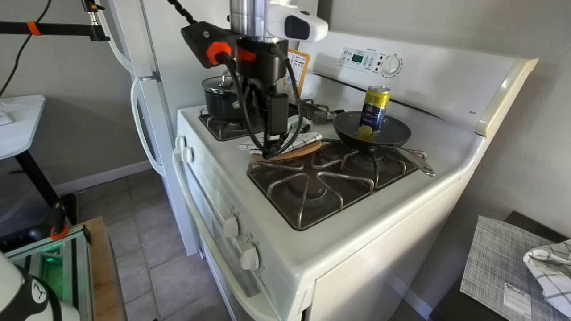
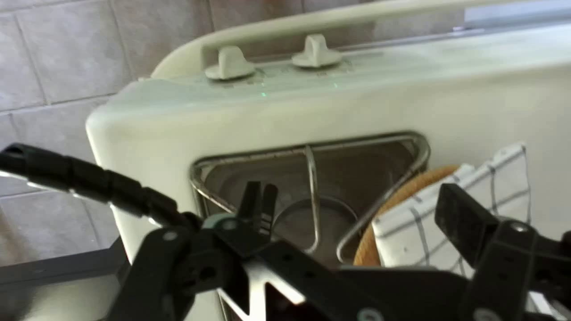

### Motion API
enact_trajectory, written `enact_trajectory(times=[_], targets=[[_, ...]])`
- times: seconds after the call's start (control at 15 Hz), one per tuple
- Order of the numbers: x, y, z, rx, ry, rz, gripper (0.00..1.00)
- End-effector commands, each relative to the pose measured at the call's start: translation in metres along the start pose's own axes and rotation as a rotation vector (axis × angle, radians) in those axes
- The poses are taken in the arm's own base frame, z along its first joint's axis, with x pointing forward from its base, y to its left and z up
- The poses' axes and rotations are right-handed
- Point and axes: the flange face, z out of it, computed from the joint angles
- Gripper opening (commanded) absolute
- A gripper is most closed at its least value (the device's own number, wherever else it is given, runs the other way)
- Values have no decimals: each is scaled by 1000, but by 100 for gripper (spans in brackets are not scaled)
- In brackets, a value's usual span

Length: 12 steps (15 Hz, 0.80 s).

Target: Put the white towel on top of the pot

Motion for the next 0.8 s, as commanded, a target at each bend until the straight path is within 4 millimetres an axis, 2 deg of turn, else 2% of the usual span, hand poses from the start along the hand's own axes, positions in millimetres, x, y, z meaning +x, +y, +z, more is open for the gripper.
enact_trajectory(times=[0.0,0.2,0.33,0.4,0.53,0.73], targets=[[52,6,-10,149,119,74,100],[88,9,-9,304,210,97,100],[109,5,0,418,230,145,100],[86,8,-8,343,218,121,100],[102,7,0,389,218,138,100],[108,-1,12,370,145,85,100]])
